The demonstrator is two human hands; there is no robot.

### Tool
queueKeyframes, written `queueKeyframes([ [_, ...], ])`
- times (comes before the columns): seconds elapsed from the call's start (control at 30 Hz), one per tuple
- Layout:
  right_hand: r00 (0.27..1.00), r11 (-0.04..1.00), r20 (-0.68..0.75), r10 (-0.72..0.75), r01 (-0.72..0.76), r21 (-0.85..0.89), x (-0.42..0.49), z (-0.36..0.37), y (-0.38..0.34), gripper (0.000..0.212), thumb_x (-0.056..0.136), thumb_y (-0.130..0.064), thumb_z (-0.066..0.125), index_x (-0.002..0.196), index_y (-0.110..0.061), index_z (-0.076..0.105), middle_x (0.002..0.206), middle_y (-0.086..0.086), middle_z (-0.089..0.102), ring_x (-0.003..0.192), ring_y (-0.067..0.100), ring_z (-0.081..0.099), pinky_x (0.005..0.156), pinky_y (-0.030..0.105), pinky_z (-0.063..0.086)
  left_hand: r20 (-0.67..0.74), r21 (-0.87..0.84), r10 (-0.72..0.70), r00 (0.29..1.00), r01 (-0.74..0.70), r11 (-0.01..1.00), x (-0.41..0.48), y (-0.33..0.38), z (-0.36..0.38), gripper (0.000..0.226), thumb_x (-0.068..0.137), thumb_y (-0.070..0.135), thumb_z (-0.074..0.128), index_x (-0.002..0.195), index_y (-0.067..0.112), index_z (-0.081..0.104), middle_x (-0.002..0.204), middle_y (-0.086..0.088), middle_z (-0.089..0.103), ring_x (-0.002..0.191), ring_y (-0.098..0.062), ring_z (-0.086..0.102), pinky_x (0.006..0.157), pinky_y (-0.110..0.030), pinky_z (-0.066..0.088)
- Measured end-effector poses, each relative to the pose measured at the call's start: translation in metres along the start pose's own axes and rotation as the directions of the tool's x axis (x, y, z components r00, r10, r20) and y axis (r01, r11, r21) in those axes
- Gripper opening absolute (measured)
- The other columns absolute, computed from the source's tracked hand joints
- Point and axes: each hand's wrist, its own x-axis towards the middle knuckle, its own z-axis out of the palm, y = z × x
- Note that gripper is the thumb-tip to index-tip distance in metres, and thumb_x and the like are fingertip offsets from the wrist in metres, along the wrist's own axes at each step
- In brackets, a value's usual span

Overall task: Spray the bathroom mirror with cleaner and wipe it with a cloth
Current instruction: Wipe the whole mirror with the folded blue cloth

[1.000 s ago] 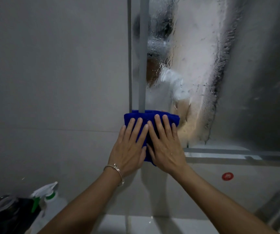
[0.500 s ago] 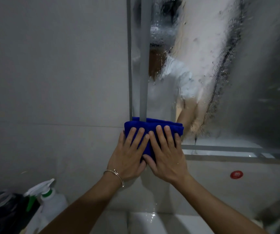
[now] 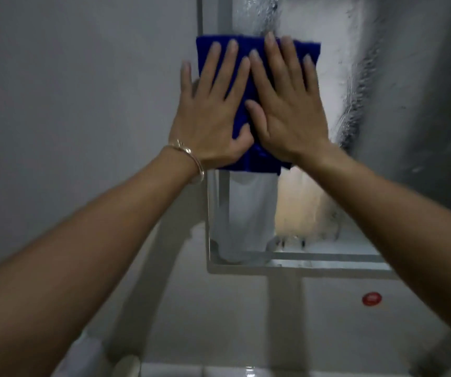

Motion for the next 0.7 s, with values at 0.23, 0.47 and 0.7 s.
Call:
queueKeyframes([
  [0.23, 0.993, 0.973, 0.112, 0.04, -0.064, 0.22, 0.018, -0.029, 0.002, 0.058, 0.095, -0.027, 0.026, 0.148, -0.007, 0.018, 0.157, 0.014, 0.009, 0.144, 0.03, 0.001, 0.114, 0.047, -0.003, -0.057, -0.049, -0.182, 0.982, 0.179, 0.983, 0.024, 0.018, -0.014, 0.056, 0.095, 0.029, 0.027, 0.147, 0.009, 0.02, 0.155, -0.012, 0.018, 0.143, -0.029, 0.009, 0.114, -0.046, 0.002],
  [0.47, 0.984, 0.966, -0.038, 0.172, -0.16, 0.204, 0.013, -0.009, -0.012, 0.05, 0.099, -0.025, 0.028, 0.147, -0.01, 0.025, 0.155, 0.01, 0.02, 0.144, 0.027, 0.012, 0.116, 0.042, 0.002, -0.134, -0.041, -0.226, 0.965, 0.222, 0.974, 0.026, 0.019, 0.008, 0.057, 0.097, 0.027, 0.025, 0.148, 0.007, 0.012, 0.155, -0.016, 0.012, 0.143, -0.031, 0.008, 0.115, -0.043, 0.001],
  [0.7, 0.981, 0.982, -0.142, 0.134, -0.113, 0.149, -0.035, 0.024, -0.034, 0.051, 0.095, -0.025, 0.037, 0.143, -0.007, 0.034, 0.149, 0.015, 0.034, 0.139, 0.032, 0.027, 0.113, 0.048, 0.016, -0.16, -0.143, -0.139, 0.977, 0.116, 0.983, -0.026, 0.023, 0.03, 0.062, 0.088, 0.023, 0.038, 0.145, 0.002, 0.023, 0.15, -0.023, 0.023, 0.14, -0.038, 0.018, 0.113, -0.048, 0.008],
])
